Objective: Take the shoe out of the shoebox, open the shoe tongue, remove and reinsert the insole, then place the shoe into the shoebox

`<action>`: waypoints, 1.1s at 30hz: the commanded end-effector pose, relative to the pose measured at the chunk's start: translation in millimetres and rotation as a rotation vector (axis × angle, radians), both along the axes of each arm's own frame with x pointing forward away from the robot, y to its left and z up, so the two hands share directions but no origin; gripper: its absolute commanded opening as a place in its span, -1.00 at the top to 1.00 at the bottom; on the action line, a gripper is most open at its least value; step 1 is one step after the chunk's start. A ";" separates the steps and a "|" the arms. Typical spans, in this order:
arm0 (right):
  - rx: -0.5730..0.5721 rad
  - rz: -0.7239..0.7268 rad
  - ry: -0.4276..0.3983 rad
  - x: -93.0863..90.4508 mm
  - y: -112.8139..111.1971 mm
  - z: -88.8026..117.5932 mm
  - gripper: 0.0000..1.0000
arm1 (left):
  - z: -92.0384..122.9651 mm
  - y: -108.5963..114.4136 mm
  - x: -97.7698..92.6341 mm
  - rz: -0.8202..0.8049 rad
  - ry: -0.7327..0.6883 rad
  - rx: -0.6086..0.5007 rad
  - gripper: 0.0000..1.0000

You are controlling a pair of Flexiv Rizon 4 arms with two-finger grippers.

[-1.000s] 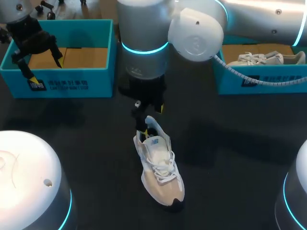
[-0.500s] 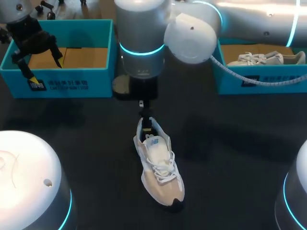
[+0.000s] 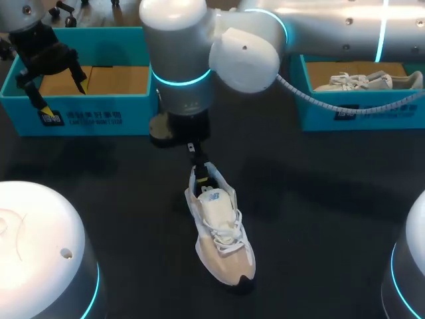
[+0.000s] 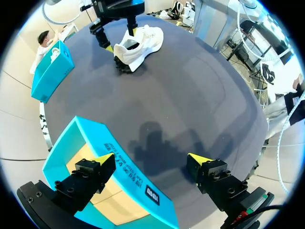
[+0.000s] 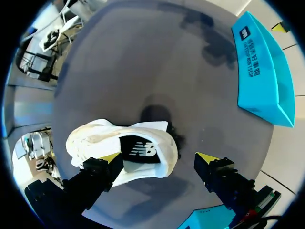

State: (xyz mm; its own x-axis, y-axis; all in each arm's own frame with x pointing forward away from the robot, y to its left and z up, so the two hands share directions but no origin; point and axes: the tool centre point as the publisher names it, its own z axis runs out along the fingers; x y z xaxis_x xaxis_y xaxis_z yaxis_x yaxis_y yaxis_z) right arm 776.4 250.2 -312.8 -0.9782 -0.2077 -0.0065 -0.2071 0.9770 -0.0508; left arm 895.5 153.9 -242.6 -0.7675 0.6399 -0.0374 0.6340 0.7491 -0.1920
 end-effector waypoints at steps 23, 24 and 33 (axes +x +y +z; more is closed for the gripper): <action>0.042 0.045 -0.001 23.2 -9.7 -71.5 -1.00 | 0.3 0.4 0.0 -0.001 0.000 0.002 -1.00; 0.046 0.043 -0.002 23.5 -10.0 -72.5 -1.00 | 0.3 0.4 0.0 -0.001 0.000 0.002 -1.00; 0.058 0.027 0.027 28.9 -10.7 -79.0 -0.59 | 0.3 0.4 0.0 -0.001 0.000 0.002 -1.00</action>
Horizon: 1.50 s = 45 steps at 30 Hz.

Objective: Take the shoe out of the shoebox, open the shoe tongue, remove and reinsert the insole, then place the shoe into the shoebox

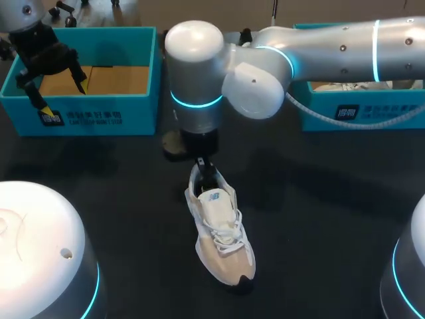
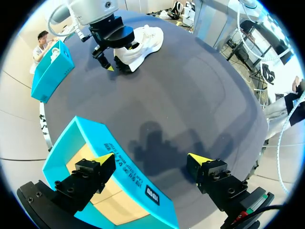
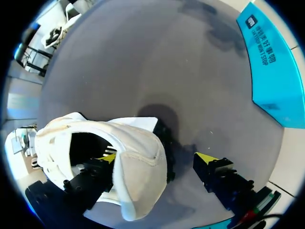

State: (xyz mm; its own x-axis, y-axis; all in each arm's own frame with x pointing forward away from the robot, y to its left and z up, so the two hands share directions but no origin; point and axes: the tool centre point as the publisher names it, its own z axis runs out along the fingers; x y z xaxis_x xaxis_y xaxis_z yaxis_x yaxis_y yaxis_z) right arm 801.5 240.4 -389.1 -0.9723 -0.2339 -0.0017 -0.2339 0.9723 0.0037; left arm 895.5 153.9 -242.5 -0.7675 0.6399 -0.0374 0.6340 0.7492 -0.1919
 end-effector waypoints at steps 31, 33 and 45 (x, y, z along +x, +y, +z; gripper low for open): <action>-0.163 -0.076 -0.132 7.3 -42.9 114.0 1.00 | 0.3 0.3 0.0 -0.001 0.000 0.002 -1.00; -0.181 -0.084 -0.160 10.0 -52.0 137.8 1.00 | 0.3 0.3 0.0 -0.001 0.000 0.002 -1.00; -0.178 -0.101 -0.190 14.4 -69.6 181.1 1.00 | 0.3 0.3 0.0 -0.001 0.000 0.002 -1.00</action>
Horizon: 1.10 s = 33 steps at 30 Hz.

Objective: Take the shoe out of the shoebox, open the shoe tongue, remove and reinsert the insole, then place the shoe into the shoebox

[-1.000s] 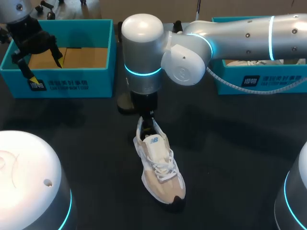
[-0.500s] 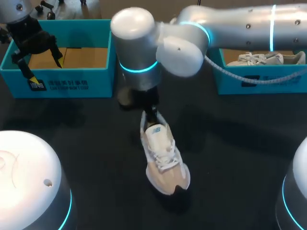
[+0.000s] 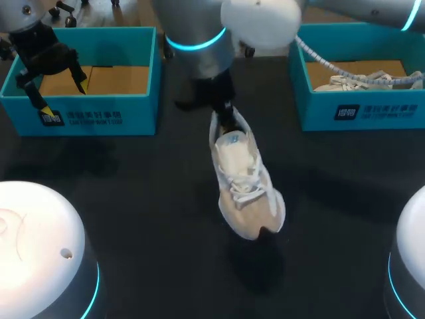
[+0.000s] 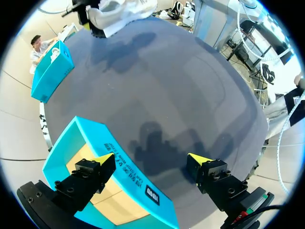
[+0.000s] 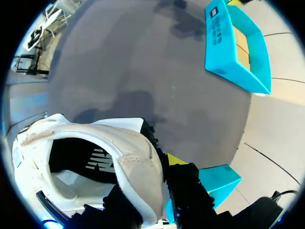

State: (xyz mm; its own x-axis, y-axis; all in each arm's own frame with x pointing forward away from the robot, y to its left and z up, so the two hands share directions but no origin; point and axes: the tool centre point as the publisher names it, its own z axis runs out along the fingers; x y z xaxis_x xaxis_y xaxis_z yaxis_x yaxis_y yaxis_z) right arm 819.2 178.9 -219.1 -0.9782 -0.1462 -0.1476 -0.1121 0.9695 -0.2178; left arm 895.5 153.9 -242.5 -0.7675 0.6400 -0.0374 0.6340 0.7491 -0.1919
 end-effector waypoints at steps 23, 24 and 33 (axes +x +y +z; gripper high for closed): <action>-0.046 0.143 -0.127 67.0 -120.3 71.7 1.00 | 0.3 0.4 0.0 -0.001 0.000 0.002 -1.00; -0.051 0.152 -0.136 74.2 -129.9 76.4 1.00 | 0.3 0.4 0.0 -0.001 0.000 0.002 -1.00; 0.026 0.202 -0.171 135.8 -203.9 109.2 1.00 | 0.3 0.4 0.0 -0.001 0.000 0.002 -1.00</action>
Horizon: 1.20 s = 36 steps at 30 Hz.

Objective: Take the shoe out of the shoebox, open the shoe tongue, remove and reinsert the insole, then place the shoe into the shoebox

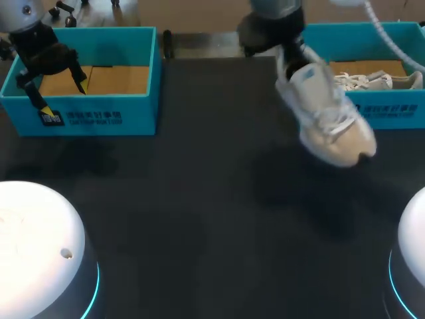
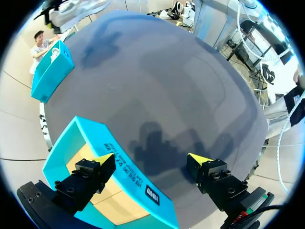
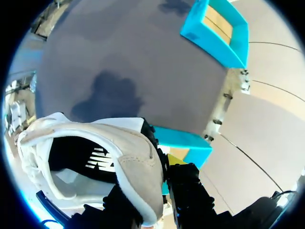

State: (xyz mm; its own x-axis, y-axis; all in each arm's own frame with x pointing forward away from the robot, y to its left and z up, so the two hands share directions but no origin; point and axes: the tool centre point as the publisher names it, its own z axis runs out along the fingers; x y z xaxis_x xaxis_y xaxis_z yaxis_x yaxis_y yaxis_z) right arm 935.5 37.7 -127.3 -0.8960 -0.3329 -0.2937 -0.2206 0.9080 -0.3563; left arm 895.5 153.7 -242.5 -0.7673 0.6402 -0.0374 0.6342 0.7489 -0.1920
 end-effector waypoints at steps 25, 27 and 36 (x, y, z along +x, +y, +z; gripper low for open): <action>0.064 0.042 0.060 110.6 -135.6 22.1 1.00 | 0.3 0.5 0.0 -0.001 0.000 0.002 -1.00; 0.075 0.047 0.068 130.4 -151.6 22.2 1.00 | 0.3 0.5 0.0 -0.001 0.000 0.002 -1.00; 0.098 -0.027 0.139 196.6 -196.8 15.5 1.00 | 0.3 0.5 0.0 -0.001 0.000 0.002 -1.00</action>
State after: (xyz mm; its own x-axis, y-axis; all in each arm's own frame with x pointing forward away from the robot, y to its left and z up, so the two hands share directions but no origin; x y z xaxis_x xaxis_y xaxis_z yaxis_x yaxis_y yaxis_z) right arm 1099.5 -158.7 -112.5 -0.9141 -0.3036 -0.2690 -0.2301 0.9343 -0.2724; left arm 895.5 153.8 -242.5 -0.7674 0.6400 -0.0374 0.6341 0.7491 -0.1919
